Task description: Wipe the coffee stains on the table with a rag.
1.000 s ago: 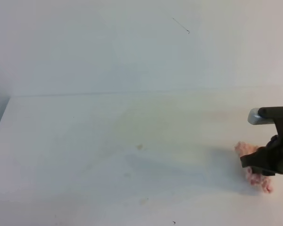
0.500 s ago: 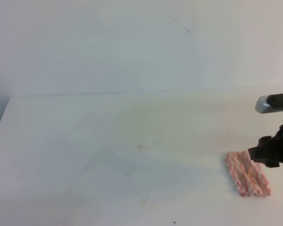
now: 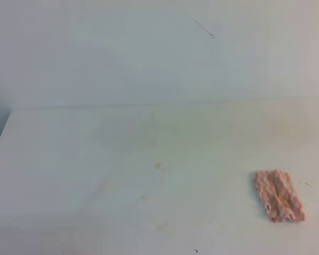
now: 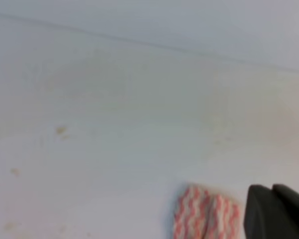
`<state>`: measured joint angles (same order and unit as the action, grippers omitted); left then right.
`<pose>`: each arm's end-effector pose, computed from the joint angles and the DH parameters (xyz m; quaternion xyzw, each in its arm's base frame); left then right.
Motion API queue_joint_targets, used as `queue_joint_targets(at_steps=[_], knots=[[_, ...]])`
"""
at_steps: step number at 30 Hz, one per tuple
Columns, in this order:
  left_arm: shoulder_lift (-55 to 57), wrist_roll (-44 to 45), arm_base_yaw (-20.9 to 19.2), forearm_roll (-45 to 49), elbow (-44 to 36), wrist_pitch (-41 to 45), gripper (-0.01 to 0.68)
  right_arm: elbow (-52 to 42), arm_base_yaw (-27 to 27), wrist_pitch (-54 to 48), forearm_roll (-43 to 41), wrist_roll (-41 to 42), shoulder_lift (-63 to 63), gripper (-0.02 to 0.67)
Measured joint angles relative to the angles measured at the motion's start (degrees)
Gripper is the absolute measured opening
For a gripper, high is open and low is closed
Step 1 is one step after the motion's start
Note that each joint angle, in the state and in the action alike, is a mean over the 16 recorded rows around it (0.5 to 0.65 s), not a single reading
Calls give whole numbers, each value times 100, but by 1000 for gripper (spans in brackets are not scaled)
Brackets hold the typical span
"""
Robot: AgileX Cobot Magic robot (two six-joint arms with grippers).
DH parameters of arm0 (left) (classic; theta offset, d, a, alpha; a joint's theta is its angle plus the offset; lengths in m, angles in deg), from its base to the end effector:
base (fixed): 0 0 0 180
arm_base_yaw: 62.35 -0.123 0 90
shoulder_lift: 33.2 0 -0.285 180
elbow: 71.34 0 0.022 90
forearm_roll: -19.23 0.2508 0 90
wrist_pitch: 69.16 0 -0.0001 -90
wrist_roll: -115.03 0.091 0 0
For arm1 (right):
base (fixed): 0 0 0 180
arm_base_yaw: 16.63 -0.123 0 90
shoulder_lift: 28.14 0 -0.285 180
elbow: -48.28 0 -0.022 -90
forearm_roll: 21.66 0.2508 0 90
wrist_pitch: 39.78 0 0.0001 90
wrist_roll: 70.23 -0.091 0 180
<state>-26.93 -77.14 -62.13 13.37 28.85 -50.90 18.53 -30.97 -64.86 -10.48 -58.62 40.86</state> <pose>0.0535 -0.0031 0.1707 -0.1105 0.7815 -0.1083 0.6044 0.2159 0.0629 0.3226 -0.1402 0.8687 0.0891 0.4666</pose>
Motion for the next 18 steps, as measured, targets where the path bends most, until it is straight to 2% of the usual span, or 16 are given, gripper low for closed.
queue_joint_targets(at_steps=[18], knots=[[0,0,7,0,0,6,-1,-9,0,-70,16,-1,-923,-1]])
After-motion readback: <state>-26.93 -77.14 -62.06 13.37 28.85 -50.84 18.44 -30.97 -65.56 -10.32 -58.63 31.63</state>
